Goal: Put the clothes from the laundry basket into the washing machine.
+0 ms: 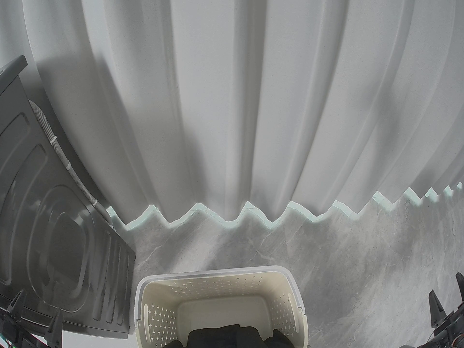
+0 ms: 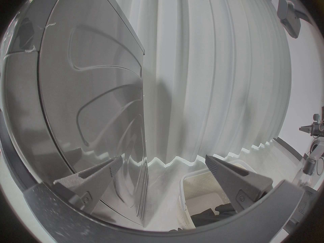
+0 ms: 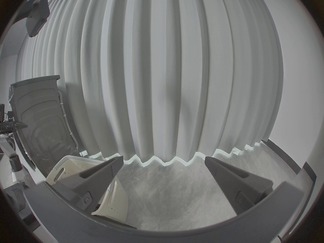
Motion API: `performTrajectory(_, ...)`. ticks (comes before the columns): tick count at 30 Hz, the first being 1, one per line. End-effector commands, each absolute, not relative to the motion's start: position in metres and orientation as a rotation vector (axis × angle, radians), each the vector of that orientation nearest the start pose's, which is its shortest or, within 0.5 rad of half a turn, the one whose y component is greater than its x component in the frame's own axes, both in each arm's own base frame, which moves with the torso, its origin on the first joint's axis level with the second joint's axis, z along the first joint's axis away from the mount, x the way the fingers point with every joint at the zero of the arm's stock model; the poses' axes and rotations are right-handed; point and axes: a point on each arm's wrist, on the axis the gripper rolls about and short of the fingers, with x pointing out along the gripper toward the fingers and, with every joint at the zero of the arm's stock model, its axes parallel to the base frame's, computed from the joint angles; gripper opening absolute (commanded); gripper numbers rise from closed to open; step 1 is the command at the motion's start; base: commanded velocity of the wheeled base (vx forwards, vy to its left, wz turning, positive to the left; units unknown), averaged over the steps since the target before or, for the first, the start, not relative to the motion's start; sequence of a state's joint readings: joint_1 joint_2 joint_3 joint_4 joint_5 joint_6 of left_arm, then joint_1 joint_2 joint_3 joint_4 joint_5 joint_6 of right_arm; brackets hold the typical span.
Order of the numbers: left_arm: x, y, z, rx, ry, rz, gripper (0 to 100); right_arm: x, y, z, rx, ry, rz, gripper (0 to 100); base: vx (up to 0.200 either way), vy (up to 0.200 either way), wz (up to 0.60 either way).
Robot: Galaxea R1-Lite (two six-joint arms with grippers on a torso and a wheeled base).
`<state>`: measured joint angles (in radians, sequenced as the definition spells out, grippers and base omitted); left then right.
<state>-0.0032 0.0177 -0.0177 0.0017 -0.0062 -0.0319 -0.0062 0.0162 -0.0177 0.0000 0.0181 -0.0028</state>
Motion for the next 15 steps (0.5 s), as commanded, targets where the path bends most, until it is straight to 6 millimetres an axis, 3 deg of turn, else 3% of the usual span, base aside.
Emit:
performTrajectory(1, -0.023, -0.0001, 0.0762, -0.032, -0.001, -0.009, 100, -0.0228, 0.0006, 0.0756, -0.003, -0.002, 0.012, 100, 0.0, 0.0, 0.0)
performTrajectory(15, -0.023, -0.0001, 0.0762, -0.032, -0.001, -0.011, 100, -0.0228, 0.0006, 0.0756, -0.003, -0.002, 0.012, 100, 0.0, 0.0, 0.0)
